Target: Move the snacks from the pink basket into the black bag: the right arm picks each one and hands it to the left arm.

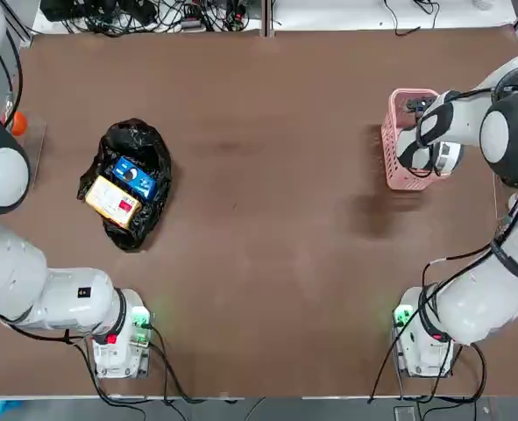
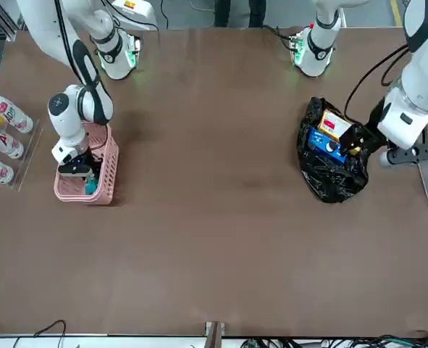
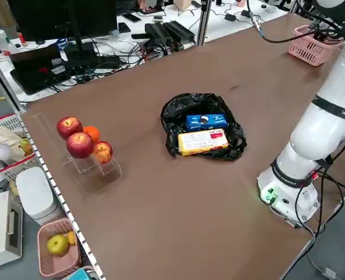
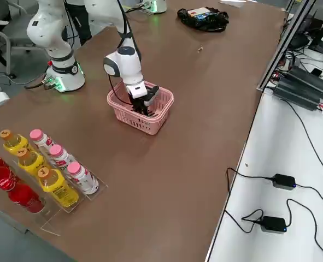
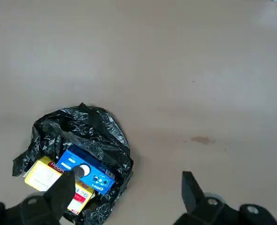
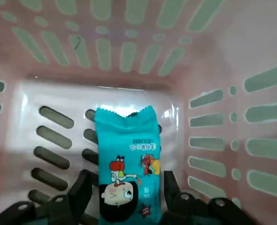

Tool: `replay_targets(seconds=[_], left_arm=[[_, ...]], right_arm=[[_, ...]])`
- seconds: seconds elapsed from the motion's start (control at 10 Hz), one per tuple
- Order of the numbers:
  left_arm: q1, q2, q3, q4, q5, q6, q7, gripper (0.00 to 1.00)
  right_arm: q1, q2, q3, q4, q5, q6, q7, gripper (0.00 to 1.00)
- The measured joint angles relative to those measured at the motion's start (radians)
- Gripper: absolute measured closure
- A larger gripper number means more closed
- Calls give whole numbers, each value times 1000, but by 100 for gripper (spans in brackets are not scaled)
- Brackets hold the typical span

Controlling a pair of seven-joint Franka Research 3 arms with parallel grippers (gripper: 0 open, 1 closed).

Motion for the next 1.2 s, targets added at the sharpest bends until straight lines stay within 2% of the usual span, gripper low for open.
replay_targets(seconds=[0.3, 0.4, 0.5, 1.0, 1.2], left_arm=[[0, 1, 0, 0, 0, 0, 0, 0], [0, 3, 0, 0, 0, 0, 0, 0], [0, 4, 0, 0, 0, 0, 0, 0], [6, 4, 1, 0, 0, 0, 0, 0], [9, 4, 2, 1, 0, 0, 0, 0]], right_arm=[[0, 1, -2, 0, 0, 0, -1, 49], [0, 1, -2, 0, 0, 0, -2, 51], [0, 0, -2, 0, 0, 1, -2, 60], [0, -11, -3, 2, 0, -6, -6, 65], [0, -53, -8, 3, 0, -75, -6, 65]])
